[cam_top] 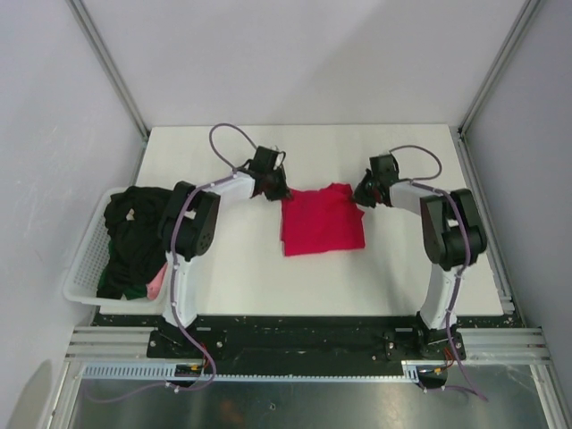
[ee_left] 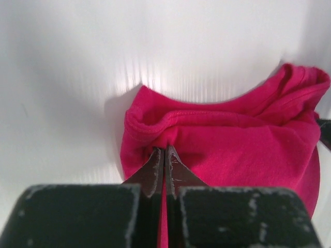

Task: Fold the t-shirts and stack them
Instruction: Fold the long partially folded tshirt into a neat square

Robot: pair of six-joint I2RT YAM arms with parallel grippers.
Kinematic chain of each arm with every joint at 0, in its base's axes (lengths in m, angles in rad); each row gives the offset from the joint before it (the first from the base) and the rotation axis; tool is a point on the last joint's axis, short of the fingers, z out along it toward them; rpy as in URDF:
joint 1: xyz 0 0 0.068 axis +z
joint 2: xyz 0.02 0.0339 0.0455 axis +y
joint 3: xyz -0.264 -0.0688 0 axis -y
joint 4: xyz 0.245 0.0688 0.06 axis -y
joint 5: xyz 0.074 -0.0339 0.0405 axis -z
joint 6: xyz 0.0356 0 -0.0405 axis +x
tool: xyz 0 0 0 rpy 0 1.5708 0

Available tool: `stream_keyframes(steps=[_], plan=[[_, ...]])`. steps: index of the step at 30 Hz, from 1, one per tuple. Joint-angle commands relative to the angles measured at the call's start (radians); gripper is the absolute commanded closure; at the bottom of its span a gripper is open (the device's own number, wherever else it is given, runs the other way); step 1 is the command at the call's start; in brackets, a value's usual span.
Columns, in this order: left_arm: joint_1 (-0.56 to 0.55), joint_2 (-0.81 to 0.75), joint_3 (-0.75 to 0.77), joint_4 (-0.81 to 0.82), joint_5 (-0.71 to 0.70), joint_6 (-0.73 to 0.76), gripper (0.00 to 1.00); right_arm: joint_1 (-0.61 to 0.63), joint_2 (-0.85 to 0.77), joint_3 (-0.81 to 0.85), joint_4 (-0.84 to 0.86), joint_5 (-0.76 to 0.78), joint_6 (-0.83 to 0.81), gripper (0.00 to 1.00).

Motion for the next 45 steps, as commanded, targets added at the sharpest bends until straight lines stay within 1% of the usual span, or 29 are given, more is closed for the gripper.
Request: stream_keyframes(steps=[1, 4, 7, 11, 15, 19, 24, 26, 28, 31, 33, 35, 36, 37, 41, 43, 45], plan=[[-0.082, -0.226, -0.255, 0.032, -0.024, -0.005, 1.00, 0.027, -0.206, -0.248, -0.094, 0.053, 0.025, 1.00], [-0.127, -0.380, -0.434, 0.066, -0.055, -0.028, 1.00, 0.051, -0.365, -0.397, -0.111, 0.072, 0.041, 1.00], [-0.152, -0.513, -0.574, 0.094, -0.075, -0.048, 1.00, 0.090, -0.508, -0.482, -0.156, 0.115, 0.050, 1.00], [-0.165, -0.644, -0.679, 0.101, -0.093, -0.060, 1.00, 0.148, -0.643, -0.506, -0.216, 0.200, 0.055, 1.00], [-0.165, -0.723, -0.723, 0.101, -0.104, -0.058, 1.00, 0.162, -0.697, -0.494, -0.201, 0.222, 0.059, 1.00], [-0.138, -0.746, -0.730, 0.099, -0.112, -0.051, 1.00, 0.159, -0.647, -0.431, -0.156, 0.216, 0.037, 0.99], [-0.065, -0.677, -0.694, 0.100, -0.096, -0.030, 1.00, 0.144, -0.498, -0.317, -0.092, 0.199, -0.001, 0.99], [-0.039, -0.631, -0.673, 0.100, -0.094, -0.017, 1.00, 0.132, -0.435, -0.279, -0.079, 0.190, -0.011, 0.97], [-0.013, -0.573, -0.647, 0.100, -0.097, -0.002, 1.00, 0.117, -0.378, -0.251, -0.058, 0.165, -0.018, 0.91], [0.027, -0.492, -0.602, 0.101, -0.084, 0.018, 1.00, 0.092, -0.305, -0.209, -0.051, 0.123, -0.040, 0.74], [0.054, -0.476, -0.582, 0.101, -0.070, 0.018, 0.98, 0.076, -0.289, -0.183, -0.065, 0.090, -0.067, 0.63], [0.073, -0.490, -0.569, 0.100, -0.068, 0.020, 0.94, 0.060, -0.298, -0.167, -0.088, 0.081, -0.092, 0.57], [0.078, -0.501, -0.562, 0.099, -0.069, 0.023, 0.90, 0.055, -0.307, -0.161, -0.100, 0.078, -0.102, 0.55], [0.084, -0.511, -0.554, 0.098, -0.064, 0.028, 0.83, 0.053, -0.321, -0.158, -0.113, 0.079, -0.111, 0.55], [0.096, -0.556, -0.531, 0.081, -0.056, 0.033, 0.60, 0.085, -0.381, -0.155, -0.163, 0.090, -0.127, 0.56], [0.099, -0.590, -0.527, 0.070, -0.059, 0.035, 0.54, 0.123, -0.402, -0.155, -0.176, 0.086, -0.132, 0.58], [0.098, -0.632, -0.532, 0.057, -0.060, 0.036, 0.53, 0.172, -0.407, -0.156, -0.173, 0.083, -0.141, 0.62]])
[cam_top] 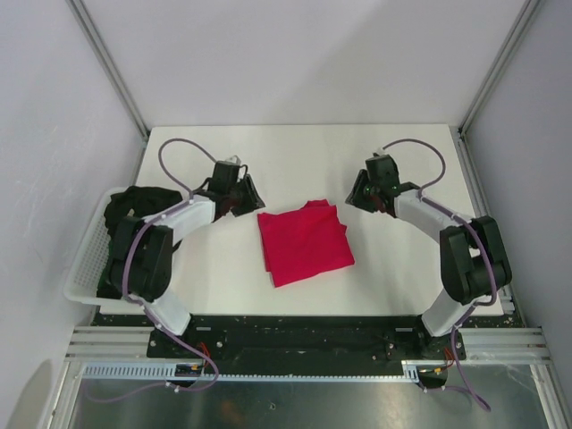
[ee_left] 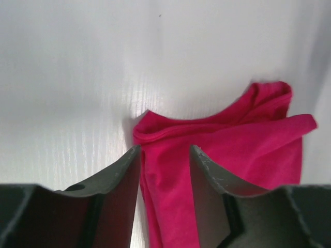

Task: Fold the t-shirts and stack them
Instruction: Fold the long partially folded tshirt into a neat square, then smooth out wrinkles on the folded tshirt

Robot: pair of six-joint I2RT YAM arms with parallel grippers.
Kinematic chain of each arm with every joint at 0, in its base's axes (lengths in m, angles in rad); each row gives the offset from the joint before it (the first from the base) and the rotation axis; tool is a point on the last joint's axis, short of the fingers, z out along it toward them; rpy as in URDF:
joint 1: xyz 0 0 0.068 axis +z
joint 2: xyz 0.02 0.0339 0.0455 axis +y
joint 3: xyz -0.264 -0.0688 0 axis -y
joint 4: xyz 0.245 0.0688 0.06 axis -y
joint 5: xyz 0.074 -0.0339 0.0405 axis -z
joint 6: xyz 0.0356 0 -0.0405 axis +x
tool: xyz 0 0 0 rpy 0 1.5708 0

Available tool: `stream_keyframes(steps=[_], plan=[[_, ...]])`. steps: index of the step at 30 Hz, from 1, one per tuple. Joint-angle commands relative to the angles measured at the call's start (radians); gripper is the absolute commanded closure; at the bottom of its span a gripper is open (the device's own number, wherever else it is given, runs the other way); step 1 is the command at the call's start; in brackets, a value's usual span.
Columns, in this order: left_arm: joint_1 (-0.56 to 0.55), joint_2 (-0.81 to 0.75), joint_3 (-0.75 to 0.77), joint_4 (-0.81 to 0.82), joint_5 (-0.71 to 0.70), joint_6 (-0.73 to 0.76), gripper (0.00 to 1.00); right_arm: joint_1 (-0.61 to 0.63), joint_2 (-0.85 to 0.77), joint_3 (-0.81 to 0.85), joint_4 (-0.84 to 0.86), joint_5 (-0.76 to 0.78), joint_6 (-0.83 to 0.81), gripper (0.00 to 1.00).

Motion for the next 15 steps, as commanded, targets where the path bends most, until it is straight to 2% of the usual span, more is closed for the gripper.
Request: stream_keyframes(steps=[1, 3, 6, 10, 15], plan=[[0.004, -0.138, 0.029, -0.021, -0.003, 0.027, 0.53, 0.105, -0.056, 0.040, -0.014, -0.015, -0.044, 0.65], [0.000, -0.195, -0.001, -0.032, -0.003, 0.020, 0.58, 0.140, -0.039, 0.041, -0.003, -0.027, -0.045, 0.70], [-0.024, -0.265, -0.069, -0.035, 0.006, 0.005, 0.76, 0.169, 0.004, 0.041, 0.023, -0.043, -0.040, 0.78], [-0.059, -0.281, -0.135, -0.035, 0.026, -0.023, 0.96, 0.172, 0.069, 0.058, 0.075, -0.090, -0.027, 0.80], [-0.083, -0.205, -0.127, -0.031, 0.033, -0.030, 1.00, 0.161, 0.181, 0.156, 0.083, -0.099, -0.039, 0.79]])
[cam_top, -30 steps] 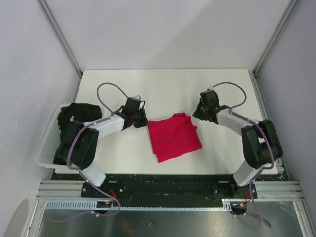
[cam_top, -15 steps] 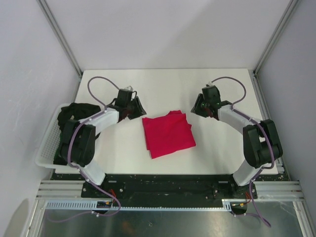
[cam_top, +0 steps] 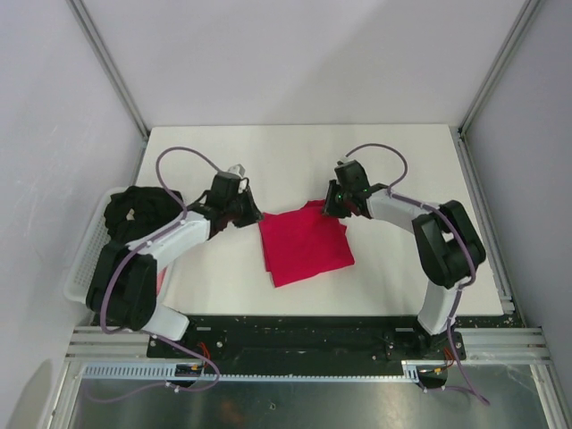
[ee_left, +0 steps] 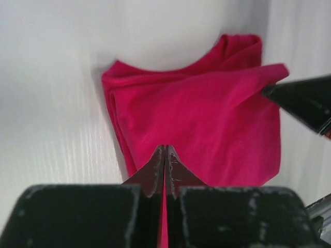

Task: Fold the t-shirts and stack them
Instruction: Smooth out wrinkles on the folded tshirt

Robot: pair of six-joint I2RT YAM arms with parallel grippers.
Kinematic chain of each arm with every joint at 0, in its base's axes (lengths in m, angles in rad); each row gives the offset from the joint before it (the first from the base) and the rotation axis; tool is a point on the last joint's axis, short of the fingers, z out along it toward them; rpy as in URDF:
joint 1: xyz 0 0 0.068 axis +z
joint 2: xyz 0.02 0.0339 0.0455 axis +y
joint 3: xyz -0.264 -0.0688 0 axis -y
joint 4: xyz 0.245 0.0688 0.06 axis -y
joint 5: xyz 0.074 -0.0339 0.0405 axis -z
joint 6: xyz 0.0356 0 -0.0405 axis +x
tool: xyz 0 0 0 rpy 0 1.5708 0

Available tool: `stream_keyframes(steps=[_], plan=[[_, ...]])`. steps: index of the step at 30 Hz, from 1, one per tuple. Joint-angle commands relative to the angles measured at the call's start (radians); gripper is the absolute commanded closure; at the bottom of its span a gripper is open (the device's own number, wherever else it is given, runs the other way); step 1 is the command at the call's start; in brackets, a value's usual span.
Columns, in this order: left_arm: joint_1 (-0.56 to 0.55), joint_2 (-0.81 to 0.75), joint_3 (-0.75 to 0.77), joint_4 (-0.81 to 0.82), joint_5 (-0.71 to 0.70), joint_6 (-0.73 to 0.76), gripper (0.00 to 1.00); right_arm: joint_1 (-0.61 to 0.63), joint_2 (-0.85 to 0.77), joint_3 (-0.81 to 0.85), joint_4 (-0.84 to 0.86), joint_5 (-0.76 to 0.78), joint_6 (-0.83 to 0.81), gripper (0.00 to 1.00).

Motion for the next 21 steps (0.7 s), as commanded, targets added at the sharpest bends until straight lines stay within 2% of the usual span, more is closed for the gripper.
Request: stream_keyframes(steps=[1, 5, 10, 14, 21], plan=[[-0.016, 0.068, 0.013, 0.004, 0.020, -0.014, 1.00, -0.021, 0.089, 0.119, 0.049, -0.020, -0.012, 0.78], [-0.015, 0.151, 0.076, 0.007, 0.020, -0.005, 1.00, -0.066, 0.187, 0.197, 0.015, -0.063, 0.032, 0.70], [-0.013, 0.266, 0.168, 0.007, 0.014, -0.004, 1.00, -0.081, 0.216, 0.216, -0.012, -0.074, 0.060, 0.63], [0.003, 0.354, 0.226, 0.005, -0.017, -0.007, 1.00, -0.085, 0.219, 0.217, -0.051, -0.064, 0.051, 0.62], [0.068, 0.433, 0.230, 0.005, -0.061, -0.004, 1.00, -0.103, 0.229, 0.217, -0.117, -0.038, 0.015, 0.61]])
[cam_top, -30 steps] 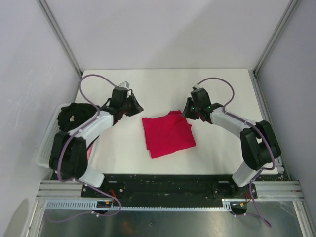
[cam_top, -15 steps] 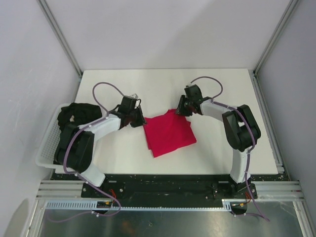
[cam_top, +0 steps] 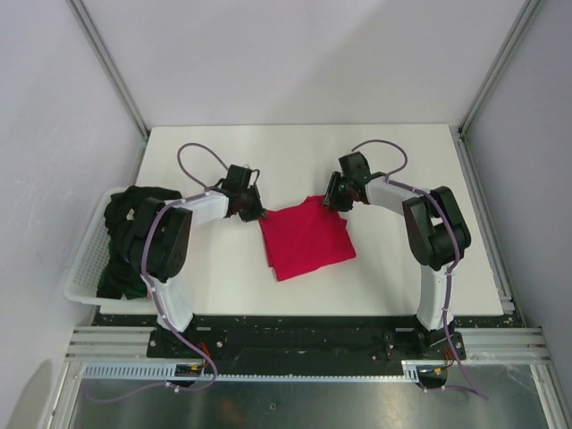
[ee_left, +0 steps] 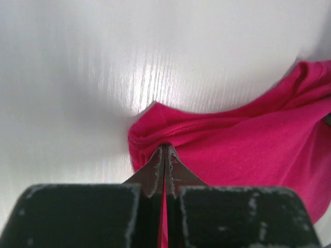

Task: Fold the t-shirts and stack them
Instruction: Smooth out wrinkles on the folded tshirt

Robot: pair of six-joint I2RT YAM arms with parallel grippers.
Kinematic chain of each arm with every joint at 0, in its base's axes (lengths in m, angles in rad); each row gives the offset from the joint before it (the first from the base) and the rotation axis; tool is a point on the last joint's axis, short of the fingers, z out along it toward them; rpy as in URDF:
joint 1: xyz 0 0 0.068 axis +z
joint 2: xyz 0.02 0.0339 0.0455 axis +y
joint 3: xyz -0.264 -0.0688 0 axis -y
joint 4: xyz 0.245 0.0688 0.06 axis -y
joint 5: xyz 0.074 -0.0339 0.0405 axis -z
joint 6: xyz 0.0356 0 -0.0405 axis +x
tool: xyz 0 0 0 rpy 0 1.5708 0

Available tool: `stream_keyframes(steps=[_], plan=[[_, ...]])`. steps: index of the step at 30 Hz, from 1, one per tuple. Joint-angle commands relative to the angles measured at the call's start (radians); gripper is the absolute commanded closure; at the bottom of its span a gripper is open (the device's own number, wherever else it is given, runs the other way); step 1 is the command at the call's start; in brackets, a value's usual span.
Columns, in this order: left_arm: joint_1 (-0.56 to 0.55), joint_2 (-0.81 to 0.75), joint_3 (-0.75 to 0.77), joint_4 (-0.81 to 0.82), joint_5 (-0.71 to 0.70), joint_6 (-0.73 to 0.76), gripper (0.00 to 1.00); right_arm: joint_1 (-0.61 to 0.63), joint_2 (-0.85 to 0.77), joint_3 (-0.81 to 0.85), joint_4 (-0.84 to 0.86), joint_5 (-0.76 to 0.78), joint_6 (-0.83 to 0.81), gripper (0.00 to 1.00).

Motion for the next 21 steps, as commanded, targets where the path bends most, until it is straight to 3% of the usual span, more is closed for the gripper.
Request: stream_keyframes(steps=[1, 12, 21], plan=[[0.048, 0.034, 0.028, 0.007, -0.047, 0.001, 1.00, -0.020, 0.016, 0.027, -0.075, 0.026, -0.034, 0.61], [0.068, -0.001, 0.096, 0.001, 0.032, 0.037, 0.94, -0.022, -0.153, 0.018, -0.164, 0.086, -0.130, 0.46], [0.066, -0.088, 0.125, -0.026, 0.096, 0.046, 0.85, 0.005, -0.238, -0.111, -0.139, 0.092, -0.200, 0.37]])
